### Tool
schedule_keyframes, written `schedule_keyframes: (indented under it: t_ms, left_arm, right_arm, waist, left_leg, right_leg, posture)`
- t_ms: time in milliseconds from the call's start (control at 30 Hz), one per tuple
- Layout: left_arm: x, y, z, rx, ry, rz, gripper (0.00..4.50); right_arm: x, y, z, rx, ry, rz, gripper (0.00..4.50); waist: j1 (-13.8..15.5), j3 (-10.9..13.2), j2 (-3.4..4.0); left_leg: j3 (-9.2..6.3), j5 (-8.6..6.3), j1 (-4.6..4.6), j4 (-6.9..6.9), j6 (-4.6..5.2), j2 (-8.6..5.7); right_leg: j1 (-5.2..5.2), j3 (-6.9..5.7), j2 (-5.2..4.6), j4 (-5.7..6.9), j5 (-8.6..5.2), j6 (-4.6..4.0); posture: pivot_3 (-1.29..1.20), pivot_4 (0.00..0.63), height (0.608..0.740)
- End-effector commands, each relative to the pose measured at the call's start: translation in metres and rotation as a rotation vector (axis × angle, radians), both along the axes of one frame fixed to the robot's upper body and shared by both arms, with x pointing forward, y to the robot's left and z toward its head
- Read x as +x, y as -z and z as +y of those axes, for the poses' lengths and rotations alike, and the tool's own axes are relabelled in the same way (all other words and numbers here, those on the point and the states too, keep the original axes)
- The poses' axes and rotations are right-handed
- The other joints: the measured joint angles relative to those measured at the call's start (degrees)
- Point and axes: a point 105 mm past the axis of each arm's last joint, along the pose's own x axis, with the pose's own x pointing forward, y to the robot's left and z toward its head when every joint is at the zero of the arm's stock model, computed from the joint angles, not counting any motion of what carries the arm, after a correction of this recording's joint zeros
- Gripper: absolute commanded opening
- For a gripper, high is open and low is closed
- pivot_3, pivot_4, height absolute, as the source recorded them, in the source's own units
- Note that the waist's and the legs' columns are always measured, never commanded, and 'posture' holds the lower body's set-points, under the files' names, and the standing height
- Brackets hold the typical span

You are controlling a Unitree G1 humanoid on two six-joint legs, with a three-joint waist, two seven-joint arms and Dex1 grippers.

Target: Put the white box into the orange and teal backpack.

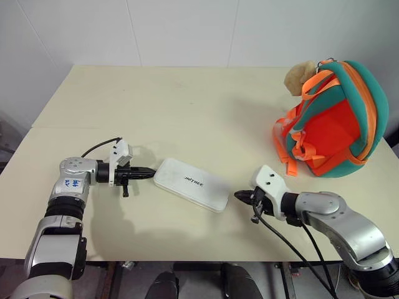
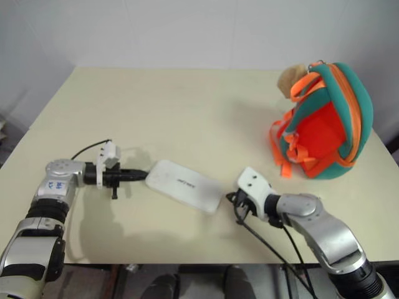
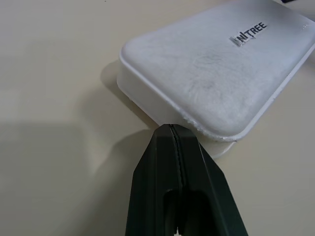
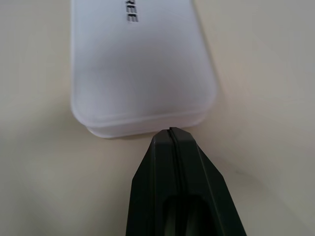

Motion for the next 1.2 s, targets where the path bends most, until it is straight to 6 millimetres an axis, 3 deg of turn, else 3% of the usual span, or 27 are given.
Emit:
schedule_keyframes:
  t_ms: [33, 300, 900, 1200]
  left_arm:
    - [0.000, -0.008, -0.004, -0.015, 0.023, -0.034, 0.00]
    - [-0.005, -0.009, -0.011, -0.025, 0.068, -0.027, 0.00]
    - [-0.053, 0.004, -0.021, 0.003, 0.172, 0.134, 0.00]
    - [-0.053, 0.004, -0.018, 0.015, 0.153, 0.139, 0.00]
  right_arm:
    - [-0.002, 0.001, 0.004, -0.002, -0.017, -0.014, 0.12]
    - [-0.001, 0.000, 0.013, 0.006, -0.048, -0.023, 0.12]
    - [0.010, -0.008, 0.014, -0.021, -0.104, -0.066, 0.12]
    - [0.005, -0.007, 0.018, -0.024, -0.129, -0.056, 0.12]
  waist:
    - [0.0, 0.0, 0.00]
    - [0.0, 0.0, 0.00]
    - [0.0, 0.0, 0.00]
    - [0.0, 0.0, 0.01]
  left_leg:
    - [0.00, 0.00, 0.00, 0.00, 0.00, 0.00]
    - [0.00, 0.00, 0.00, 0.01, 0.00, 0.00]
    - [0.00, -0.01, 0.01, -0.03, -0.02, 0.01]
    - [0.00, -0.01, 0.01, -0.04, -0.02, 0.01]
  right_leg:
    - [0.00, 0.00, 0.00, 0.00, 0.00, 0.00]
    - [0.01, 0.00, 0.00, -0.03, 0.00, 0.00]
    - [0.01, 0.01, -0.02, -0.11, -0.01, -0.01]
    - [0.01, 0.01, -0.01, -0.14, -0.01, -0.02]
  posture:
    - [0.00, 0.150, 0.740]
    - [0.00, 0.150, 0.740]
    - [0.00, 0.150, 0.740]
    - [0.00, 0.150, 0.740]
